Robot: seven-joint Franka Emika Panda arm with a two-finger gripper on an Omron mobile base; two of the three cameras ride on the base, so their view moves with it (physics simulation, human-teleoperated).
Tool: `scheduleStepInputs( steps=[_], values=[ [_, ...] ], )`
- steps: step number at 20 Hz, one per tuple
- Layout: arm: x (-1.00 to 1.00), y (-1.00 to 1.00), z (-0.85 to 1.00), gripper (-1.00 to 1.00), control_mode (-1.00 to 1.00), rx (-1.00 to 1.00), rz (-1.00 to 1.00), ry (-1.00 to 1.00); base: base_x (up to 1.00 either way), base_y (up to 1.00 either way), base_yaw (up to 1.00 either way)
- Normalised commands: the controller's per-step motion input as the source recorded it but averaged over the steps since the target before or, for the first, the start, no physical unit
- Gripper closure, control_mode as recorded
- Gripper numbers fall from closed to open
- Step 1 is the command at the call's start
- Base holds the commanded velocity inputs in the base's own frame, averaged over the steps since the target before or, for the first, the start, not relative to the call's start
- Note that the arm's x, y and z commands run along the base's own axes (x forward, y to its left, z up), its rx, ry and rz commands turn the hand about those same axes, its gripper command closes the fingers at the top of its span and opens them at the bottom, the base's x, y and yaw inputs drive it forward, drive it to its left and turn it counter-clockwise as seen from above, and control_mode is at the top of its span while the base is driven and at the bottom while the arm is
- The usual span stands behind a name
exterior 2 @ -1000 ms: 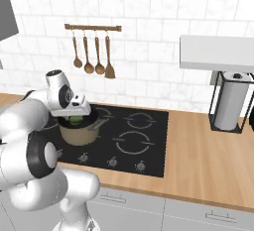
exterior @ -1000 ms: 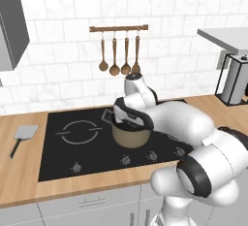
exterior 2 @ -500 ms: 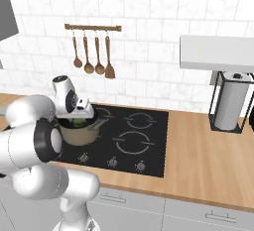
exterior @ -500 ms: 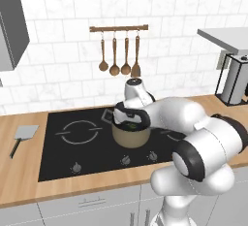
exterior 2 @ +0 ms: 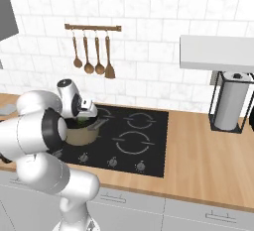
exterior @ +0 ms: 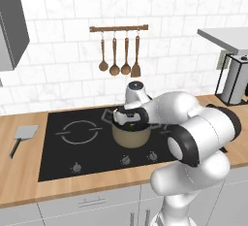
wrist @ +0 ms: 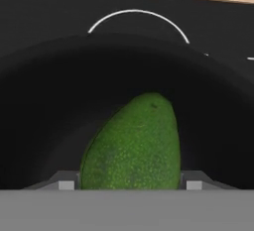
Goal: Put the onion and avocado in the pot. Retrieve the spatula and lightly stir the vegetables in the pot.
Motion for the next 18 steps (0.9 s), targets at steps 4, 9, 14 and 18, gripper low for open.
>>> scheduleStepInputs(
  steps=[4, 9, 14, 18],
  values=[
    [0.18, 0.00, -0.10, 1.00, -1.00, 0.00, 0.00, -0.14, 0.00, 0.00, 0.00],
    [0.04, 0.00, -0.10, -1.00, -1.00, 0.01, 0.00, -0.09, 0.00, 0.00, 0.00],
    [-0.29, 0.00, 0.06, -1.00, -1.00, 0.07, 0.00, -0.06, 0.00, 0.00, 0.00],
    [-0.32, 0.00, 0.34, -1.00, -1.00, 0.05, -0.01, -0.01, 0.00, 0.00, 0.00]
  ],
)
